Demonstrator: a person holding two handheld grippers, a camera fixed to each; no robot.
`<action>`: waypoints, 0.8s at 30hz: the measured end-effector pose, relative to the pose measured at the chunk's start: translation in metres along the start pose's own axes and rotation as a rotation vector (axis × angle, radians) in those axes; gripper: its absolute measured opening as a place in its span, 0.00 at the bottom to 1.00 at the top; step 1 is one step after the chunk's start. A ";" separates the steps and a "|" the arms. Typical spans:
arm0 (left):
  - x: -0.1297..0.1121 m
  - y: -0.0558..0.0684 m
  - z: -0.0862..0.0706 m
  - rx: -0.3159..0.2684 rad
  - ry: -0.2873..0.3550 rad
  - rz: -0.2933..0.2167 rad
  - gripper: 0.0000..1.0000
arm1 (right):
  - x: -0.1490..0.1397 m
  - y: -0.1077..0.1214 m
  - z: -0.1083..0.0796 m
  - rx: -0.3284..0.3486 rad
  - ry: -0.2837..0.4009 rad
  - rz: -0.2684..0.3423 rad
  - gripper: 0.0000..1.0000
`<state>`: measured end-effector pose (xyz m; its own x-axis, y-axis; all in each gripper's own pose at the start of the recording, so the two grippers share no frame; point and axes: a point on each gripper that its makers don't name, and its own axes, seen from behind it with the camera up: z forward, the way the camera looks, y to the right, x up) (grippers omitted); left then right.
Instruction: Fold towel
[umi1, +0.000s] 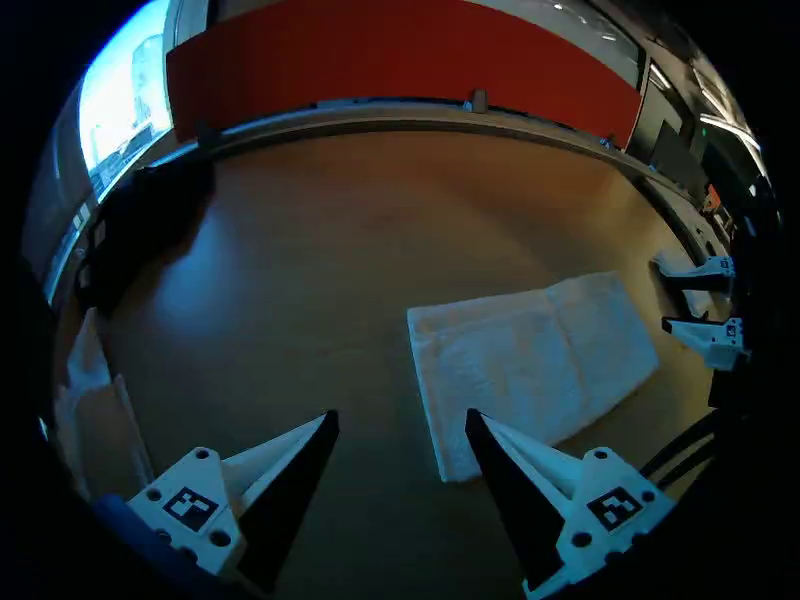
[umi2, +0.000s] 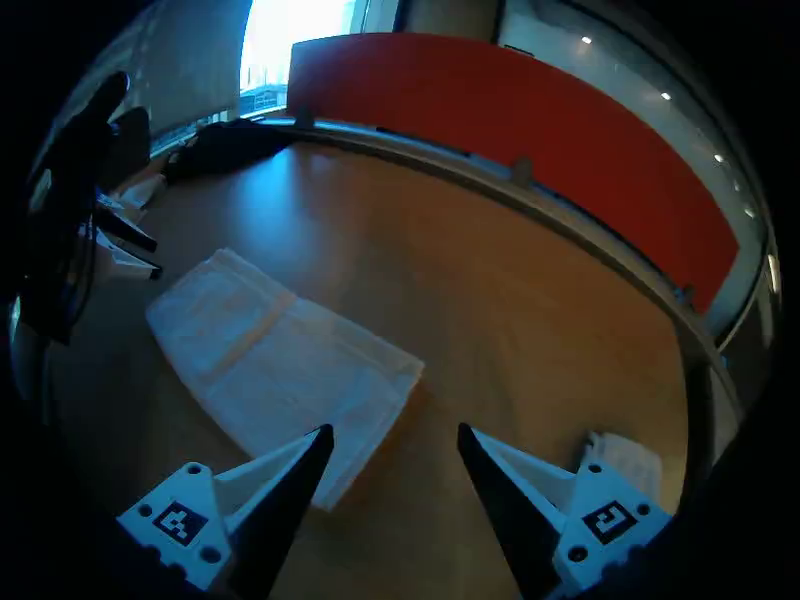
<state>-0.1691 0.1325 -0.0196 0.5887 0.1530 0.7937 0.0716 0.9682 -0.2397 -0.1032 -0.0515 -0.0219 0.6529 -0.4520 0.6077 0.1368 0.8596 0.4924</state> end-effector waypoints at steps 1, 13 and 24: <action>-0.003 0.001 -0.002 0.000 -0.001 -0.002 0.94 | -0.002 -0.001 -0.003 -0.001 0.000 0.001 0.96; -0.024 0.000 -0.022 0.009 0.001 -0.025 0.94 | -0.011 -0.013 -0.020 0.005 0.006 0.002 0.96; -0.037 -0.012 -0.049 0.043 0.015 -0.047 0.94 | -0.010 -0.022 -0.018 0.043 0.012 -0.029 0.96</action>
<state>-0.1525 0.1056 -0.0731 0.5975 0.1046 0.7950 0.0649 0.9819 -0.1780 -0.0992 -0.0621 -0.0501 0.6581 -0.4737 0.5852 0.1242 0.8350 0.5361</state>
